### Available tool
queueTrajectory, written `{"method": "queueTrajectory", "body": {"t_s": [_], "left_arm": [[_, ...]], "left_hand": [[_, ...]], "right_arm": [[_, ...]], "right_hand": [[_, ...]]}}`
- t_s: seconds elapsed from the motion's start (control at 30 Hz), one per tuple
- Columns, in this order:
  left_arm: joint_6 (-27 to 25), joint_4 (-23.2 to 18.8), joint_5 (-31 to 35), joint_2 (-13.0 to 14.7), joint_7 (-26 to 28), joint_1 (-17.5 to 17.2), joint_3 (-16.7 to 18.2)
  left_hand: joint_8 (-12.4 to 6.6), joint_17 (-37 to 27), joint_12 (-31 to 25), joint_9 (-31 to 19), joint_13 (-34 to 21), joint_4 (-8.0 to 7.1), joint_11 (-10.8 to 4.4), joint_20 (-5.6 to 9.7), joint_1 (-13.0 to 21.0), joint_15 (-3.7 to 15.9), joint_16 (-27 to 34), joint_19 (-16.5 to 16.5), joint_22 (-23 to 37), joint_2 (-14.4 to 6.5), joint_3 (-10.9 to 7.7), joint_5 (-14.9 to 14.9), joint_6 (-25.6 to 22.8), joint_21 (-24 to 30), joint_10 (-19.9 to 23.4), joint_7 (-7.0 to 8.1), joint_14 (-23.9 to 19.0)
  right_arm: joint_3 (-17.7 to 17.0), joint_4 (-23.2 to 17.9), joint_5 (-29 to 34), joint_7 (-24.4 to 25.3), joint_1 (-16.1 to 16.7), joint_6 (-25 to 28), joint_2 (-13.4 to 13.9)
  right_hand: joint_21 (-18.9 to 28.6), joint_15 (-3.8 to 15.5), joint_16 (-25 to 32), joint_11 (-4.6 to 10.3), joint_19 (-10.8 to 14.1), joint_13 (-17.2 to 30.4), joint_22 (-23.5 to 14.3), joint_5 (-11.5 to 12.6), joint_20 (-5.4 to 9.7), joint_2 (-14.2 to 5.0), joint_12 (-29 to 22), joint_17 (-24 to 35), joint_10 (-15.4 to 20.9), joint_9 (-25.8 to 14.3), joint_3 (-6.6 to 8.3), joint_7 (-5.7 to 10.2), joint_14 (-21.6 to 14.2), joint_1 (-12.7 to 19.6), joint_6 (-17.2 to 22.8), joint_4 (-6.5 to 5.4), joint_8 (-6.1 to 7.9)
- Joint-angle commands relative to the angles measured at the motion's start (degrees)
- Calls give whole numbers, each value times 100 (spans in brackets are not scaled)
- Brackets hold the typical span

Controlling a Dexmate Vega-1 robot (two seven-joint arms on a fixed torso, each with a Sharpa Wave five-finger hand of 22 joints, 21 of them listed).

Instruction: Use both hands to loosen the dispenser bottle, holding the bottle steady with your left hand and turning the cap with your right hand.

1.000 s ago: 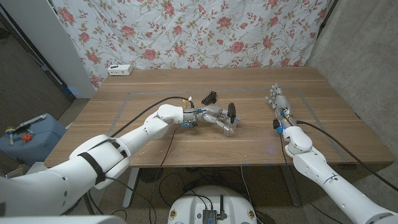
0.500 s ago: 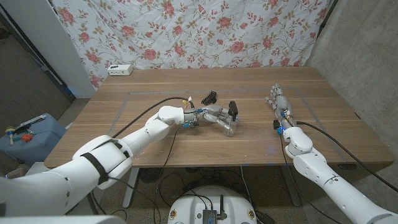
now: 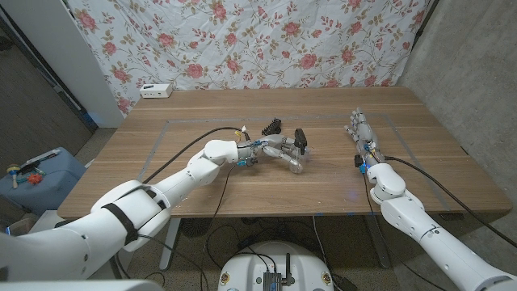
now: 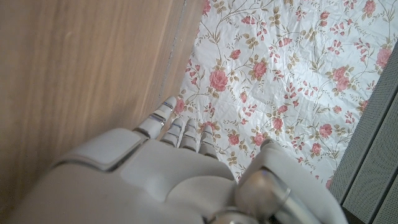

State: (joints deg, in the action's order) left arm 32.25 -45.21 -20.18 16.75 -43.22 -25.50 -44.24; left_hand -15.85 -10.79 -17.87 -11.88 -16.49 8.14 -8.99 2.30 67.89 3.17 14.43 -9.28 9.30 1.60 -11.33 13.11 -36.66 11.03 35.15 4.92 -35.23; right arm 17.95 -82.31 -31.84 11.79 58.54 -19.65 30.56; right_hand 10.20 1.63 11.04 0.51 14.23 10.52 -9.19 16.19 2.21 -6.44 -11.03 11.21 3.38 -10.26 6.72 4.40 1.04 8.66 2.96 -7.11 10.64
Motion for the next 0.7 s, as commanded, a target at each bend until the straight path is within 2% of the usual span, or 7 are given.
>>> {"method": "queueTrajectory", "body": {"t_s": [0.03, 0.5, 0.7], "left_arm": [[-189, -477, 104, 217, 404, -129, 64], [-678, -1233, 227, 459, 1059, -342, 118], [-827, -1463, 283, 526, 1323, -411, 141]], "left_hand": [[-32, -14, -35, -22, -44, -33, -8, 499, -6, 668, 33, -55, 13, -153, -18, -43, -81, -17, 73, -3, -87], [-64, -5, -60, -35, -113, -31, -33, 503, 7, 670, 37, -73, 14, -198, -18, -123, -156, -30, 153, -2, -148], [-74, 13, -64, -40, -142, -29, -37, 510, 10, 667, 18, -75, 14, -214, -33, -147, -178, -36, 171, -1, -176]], "right_arm": [[47, -53, 70, -75, -133, 114, 65], [111, -110, 93, -227, -374, 367, 188], [151, -269, 140, -207, -422, 599, 290]], "right_hand": [[42, 26, 28, -3, -33, 20, -33, 50, 117, 1, -7, -3, 3, -10, 11, 38, -24, -11, 12, 34, 25], [42, 22, 28, -38, -35, 20, -33, 52, 121, 7, -11, -4, 17, -10, 10, 23, -24, -15, 47, 36, 36], [43, -5, 27, -73, -33, 20, -33, 52, 107, 10, -16, -4, 29, -10, 9, 17, -23, -16, 73, 38, 43]]}}
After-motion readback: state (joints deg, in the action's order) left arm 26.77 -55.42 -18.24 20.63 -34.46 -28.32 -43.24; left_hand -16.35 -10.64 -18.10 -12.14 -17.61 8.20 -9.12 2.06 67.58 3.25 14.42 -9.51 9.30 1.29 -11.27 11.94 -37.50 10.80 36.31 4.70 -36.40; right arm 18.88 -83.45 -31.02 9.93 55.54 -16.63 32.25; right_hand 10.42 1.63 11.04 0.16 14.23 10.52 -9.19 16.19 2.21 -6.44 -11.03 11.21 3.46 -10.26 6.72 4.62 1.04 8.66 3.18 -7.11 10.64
